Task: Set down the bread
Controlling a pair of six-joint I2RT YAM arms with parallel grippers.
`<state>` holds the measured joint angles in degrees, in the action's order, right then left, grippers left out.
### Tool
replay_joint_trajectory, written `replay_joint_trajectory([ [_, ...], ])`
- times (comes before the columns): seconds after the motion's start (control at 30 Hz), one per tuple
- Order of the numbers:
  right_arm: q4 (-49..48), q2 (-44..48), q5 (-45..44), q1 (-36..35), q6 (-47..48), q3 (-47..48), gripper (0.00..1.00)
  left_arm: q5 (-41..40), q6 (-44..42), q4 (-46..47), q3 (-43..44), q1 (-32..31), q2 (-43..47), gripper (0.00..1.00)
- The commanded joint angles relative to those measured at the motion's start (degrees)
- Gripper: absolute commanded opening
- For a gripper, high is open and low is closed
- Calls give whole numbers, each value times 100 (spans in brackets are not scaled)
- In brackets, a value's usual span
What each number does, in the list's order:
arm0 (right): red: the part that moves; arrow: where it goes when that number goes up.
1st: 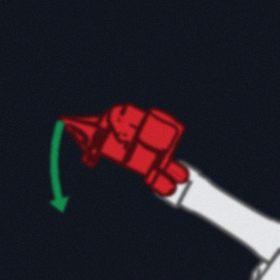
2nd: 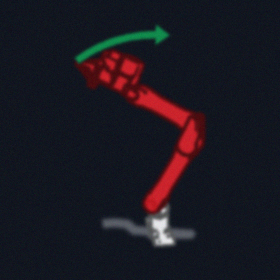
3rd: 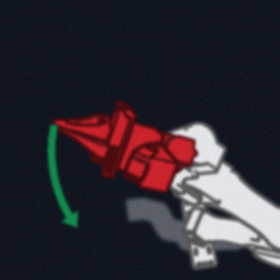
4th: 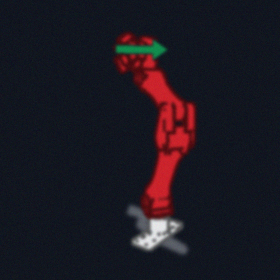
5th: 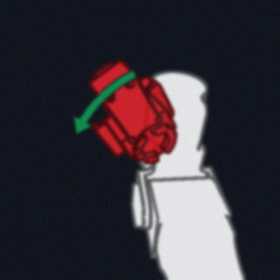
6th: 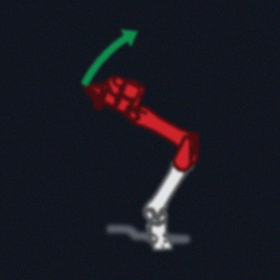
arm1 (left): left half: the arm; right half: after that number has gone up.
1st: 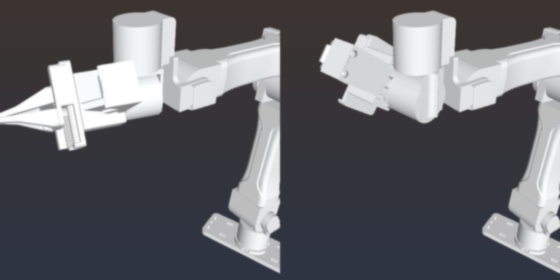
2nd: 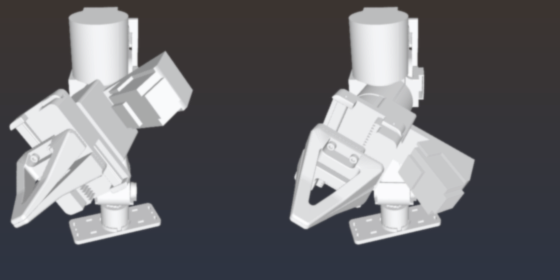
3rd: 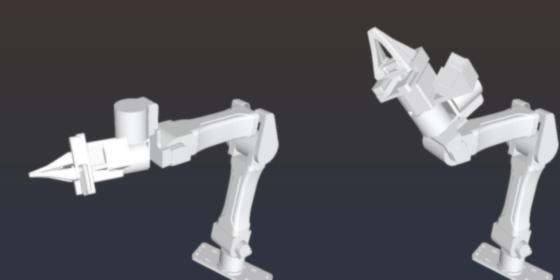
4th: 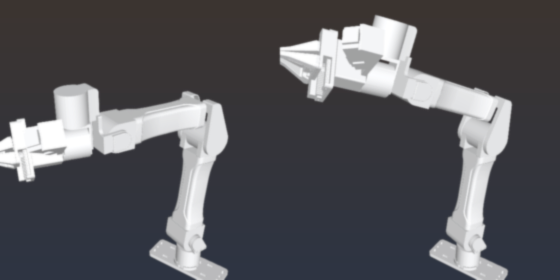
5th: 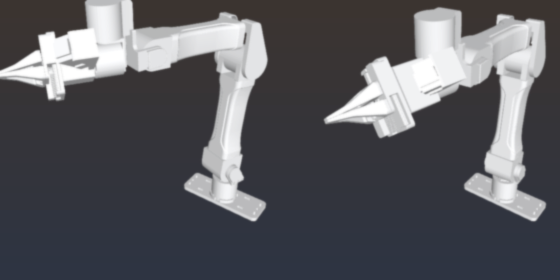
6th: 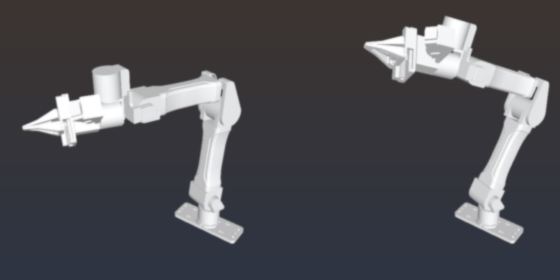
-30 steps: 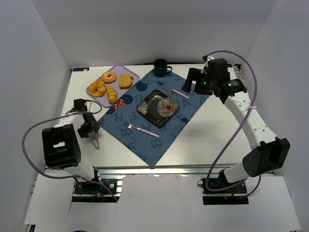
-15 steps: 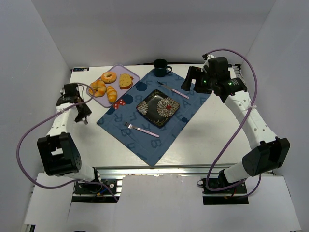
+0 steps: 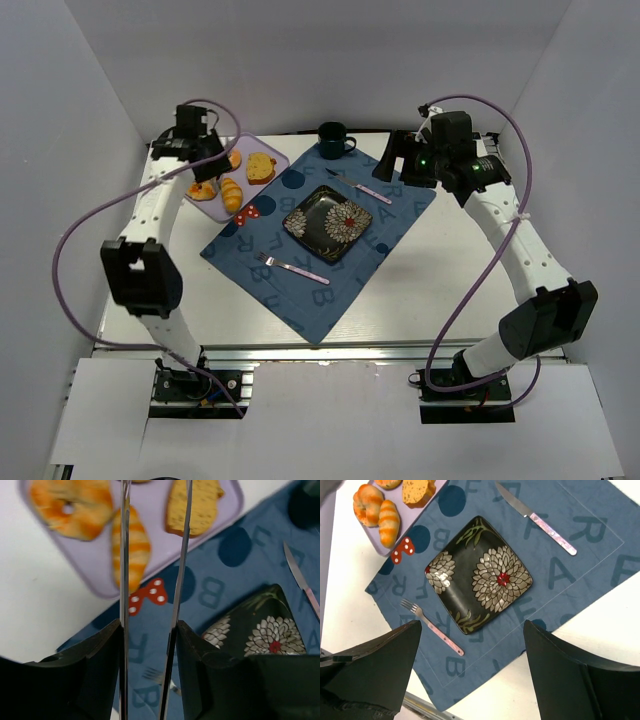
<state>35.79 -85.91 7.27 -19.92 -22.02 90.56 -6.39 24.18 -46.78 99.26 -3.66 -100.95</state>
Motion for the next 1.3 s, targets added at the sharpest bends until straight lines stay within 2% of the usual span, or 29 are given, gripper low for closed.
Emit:
replay_joint_trajectory([
  [0.0, -213, -84, -41, 15, 93, 365, 89, 112, -72, -313, 637, -108, -424, 55],
  [0.2, -186, -172, -85, 15, 145, 453, 89, 77, -28, -551, 876, -144, -733, 56],
  [0.77, -231, -383, -41, 15, 119, 471, 89, -274, 148, -745, 41, -267, -532, 61],
  [1.07, -230, -436, -15, 15, 128, 488, 89, -108, 218, -534, -408, -275, -505, 61],
  [1.1, -222, -435, -15, 23, 119, 497, 89, -90, 201, -560, -390, -275, -540, 60],
  [1.2, -222, -444, -15, 15, 110, 480, 89, -73, 201, -621, -276, -275, -645, 43],
  [1.27, -222, -427, -24, 15, 110, 488, 89, -46, 236, -665, -110, -284, -663, 38],
])
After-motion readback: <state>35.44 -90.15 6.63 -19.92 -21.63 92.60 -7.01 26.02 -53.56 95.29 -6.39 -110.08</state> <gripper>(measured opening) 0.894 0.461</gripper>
